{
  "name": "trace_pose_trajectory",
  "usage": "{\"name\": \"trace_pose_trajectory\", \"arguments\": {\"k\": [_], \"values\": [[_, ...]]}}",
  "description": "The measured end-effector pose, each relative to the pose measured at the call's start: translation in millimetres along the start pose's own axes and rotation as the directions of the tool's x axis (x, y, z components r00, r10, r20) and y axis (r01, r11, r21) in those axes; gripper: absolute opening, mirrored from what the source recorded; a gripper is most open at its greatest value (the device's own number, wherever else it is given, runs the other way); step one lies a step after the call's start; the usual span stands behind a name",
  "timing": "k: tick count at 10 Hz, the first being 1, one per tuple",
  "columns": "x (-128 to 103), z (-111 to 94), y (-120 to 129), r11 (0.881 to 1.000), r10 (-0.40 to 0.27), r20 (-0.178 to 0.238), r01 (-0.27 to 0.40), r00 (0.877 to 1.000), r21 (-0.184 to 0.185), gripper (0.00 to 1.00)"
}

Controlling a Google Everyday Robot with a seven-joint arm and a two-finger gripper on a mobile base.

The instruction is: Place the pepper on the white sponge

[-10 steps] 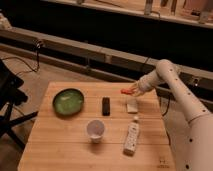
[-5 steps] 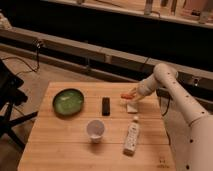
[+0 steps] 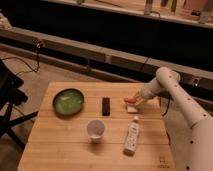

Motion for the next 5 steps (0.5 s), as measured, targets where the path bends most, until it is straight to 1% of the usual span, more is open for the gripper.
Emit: {"name": "trace_pose_trajectory", "arguments": {"k": [1, 2, 4, 5], "values": [[0.1, 0.1, 0.7, 1.0, -0.001, -0.004, 0.001, 1.0, -0.003, 0.76], [0.0, -0.1, 1.3, 1.0, -0.002, -0.007, 0.002, 1.0, -0.005, 0.78], [-0.1, -1.9, 3.0, 1.0, -0.001, -0.01, 0.001, 1.0, -0.004, 0.78], [0.2, -4.0, 1.8, 1.0, 0.002, -0.007, -0.002, 1.0, 0.003, 0.78]]}}
